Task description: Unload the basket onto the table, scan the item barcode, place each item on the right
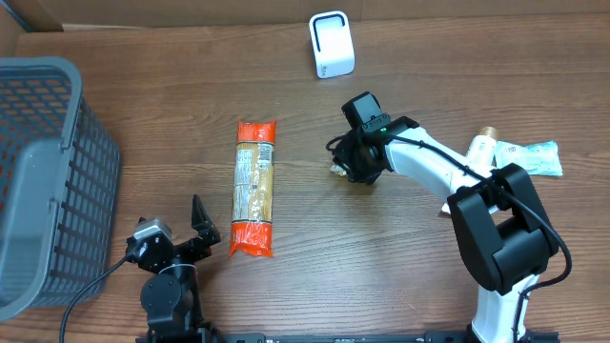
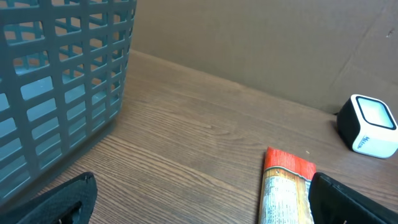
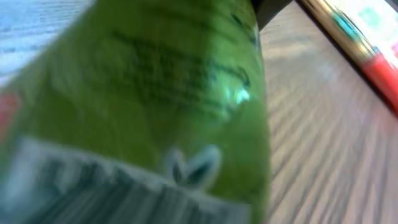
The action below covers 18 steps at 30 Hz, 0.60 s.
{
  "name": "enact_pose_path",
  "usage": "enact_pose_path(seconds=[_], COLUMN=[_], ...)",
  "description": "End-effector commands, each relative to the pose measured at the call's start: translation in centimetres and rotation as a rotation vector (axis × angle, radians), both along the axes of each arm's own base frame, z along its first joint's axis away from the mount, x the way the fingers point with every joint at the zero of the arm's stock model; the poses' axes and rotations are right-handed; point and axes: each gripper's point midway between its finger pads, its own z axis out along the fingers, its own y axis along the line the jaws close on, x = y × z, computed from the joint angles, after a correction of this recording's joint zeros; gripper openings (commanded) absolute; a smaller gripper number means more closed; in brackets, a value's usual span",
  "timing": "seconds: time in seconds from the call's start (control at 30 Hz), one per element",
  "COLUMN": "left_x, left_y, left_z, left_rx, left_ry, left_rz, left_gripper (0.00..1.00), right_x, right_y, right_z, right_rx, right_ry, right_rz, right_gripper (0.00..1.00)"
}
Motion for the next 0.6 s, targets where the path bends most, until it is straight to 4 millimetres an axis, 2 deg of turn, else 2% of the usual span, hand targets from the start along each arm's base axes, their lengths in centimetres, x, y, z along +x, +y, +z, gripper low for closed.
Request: enact_pose_path(seconds=[0.0, 0.07, 0.1, 0.13, 0.17, 0.23, 0.27, 0.3, 0.47, 0.57], left_x=[-0.1, -0.1, -0.1, -0.1, -0.1, -0.1, -0.1, -0.1, -0.1, -0.1], left_y=[0.1, 0.1, 0.1, 0.1, 0.1, 0.1, 0.1, 0.1, 0.1, 0.1], left_z=[0.2, 0.2, 0.2, 0.2, 0.2, 0.2, 0.2, 0.2, 0.2, 0.2], left_rx=[0.019, 0.019, 0.019, 0.019, 0.019, 0.019, 0.019, 0.019, 0.019, 0.019], left_ry=[-0.004, -0.004, -0.004, -0.004, -0.004, -0.004, -0.004, -0.004, -0.004, -0.004], left_rz=[0.006, 0.006, 0.006, 0.006, 0.006, 0.006, 0.006, 0.006, 0.006, 0.006], left_gripper=[1.0, 0.99, 1.0, 0.99, 1.0, 1.0, 1.0, 1.0, 0.99, 1.0], right_x=[-2.9, -4.3, -4.8, -5.7, -6.0, -5.7, -5.7, -5.2, -3.4, -3.6], right_y=[1.4, 0.9, 0.5, -1.0, -3.8, -5.8, -5.9, -5.4, -4.1, -3.6], right_z=[-0.9, -1.1, -1.2, -1.6, -2.2, -2.1, -1.8, -0.5, 5.4, 6.7], right_rx=[0.028, 0.006, -0.018, -0.1, -0.276, -0.404, -0.409, -0.392, -0.345, -0.31], right_ry=[-0.065, -0.065, -0.066, -0.048, -0.01, 0.018, 0.022, 0.012, -0.102, -0.139], right_rz=[0.526, 0.682, 0.761, 0.87, 0.947, 0.951, 0.951, 0.945, 0.909, 0.908], right_gripper=[0.33, 0.32, 0.29, 0.31, 0.42, 0.57, 0.62, 0.66, 0.69, 0.71])
